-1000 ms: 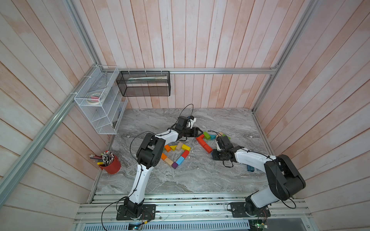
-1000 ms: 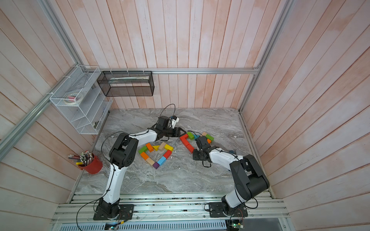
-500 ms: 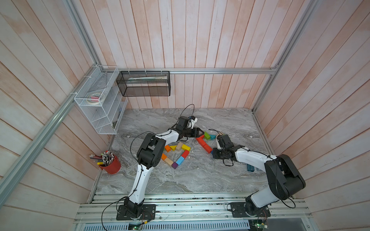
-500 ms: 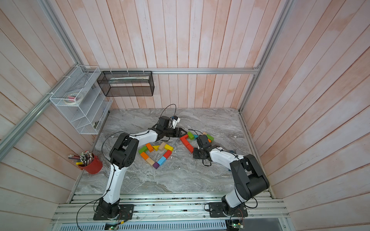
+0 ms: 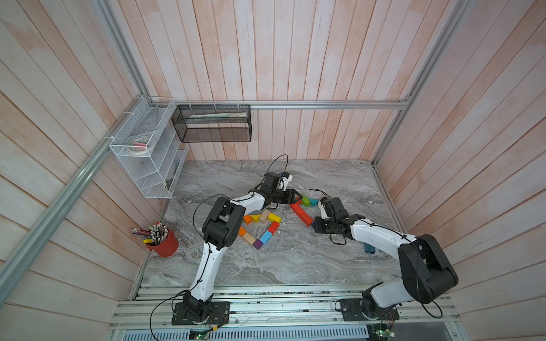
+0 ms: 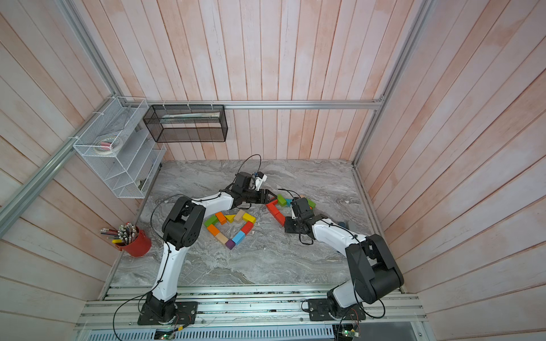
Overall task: Assemble a heart with building blocks
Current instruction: Assemble the building block at the center of the board, then adjust the building block at the center of the board.
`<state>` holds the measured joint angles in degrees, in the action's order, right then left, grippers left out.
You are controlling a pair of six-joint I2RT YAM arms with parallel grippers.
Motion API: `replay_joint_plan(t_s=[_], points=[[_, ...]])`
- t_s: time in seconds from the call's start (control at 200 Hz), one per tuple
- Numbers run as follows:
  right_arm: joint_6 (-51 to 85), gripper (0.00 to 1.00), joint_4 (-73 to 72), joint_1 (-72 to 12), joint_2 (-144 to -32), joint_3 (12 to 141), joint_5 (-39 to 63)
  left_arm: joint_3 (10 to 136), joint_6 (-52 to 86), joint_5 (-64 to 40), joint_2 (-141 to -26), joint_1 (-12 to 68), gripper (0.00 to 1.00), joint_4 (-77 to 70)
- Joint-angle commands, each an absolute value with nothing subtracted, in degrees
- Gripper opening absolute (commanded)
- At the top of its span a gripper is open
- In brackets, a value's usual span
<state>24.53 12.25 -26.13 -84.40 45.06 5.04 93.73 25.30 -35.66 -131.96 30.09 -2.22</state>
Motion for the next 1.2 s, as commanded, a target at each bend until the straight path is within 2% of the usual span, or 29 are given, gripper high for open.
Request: replay_joint_plan(t_s=[0.0, 0.285, 0.685, 1.195], points=[[22.8, 0.28, 11.6, -26.9, -83.1, 44.7, 8.3, 93.5, 24.3, -34.0, -132.1, 30.4, 0.65, -1.1], [23.4, 0.28, 9.4, -29.0, -85.8, 46.9, 11.6, 95.2, 21.4, -28.0, -130.8, 30.2, 0.65, 2.4], [24.9, 0.26, 9.6, -29.6, -92.9, 51.0, 9.1, 94.8, 22.9, -30.6, -132.3, 30.0, 0.66, 0.9], [24.5, 0.25, 11.1, -29.2, -94.6, 51.9, 5.6, 94.2, 22.9, -31.5, -132.4, 30.7, 0.66, 0.8]])
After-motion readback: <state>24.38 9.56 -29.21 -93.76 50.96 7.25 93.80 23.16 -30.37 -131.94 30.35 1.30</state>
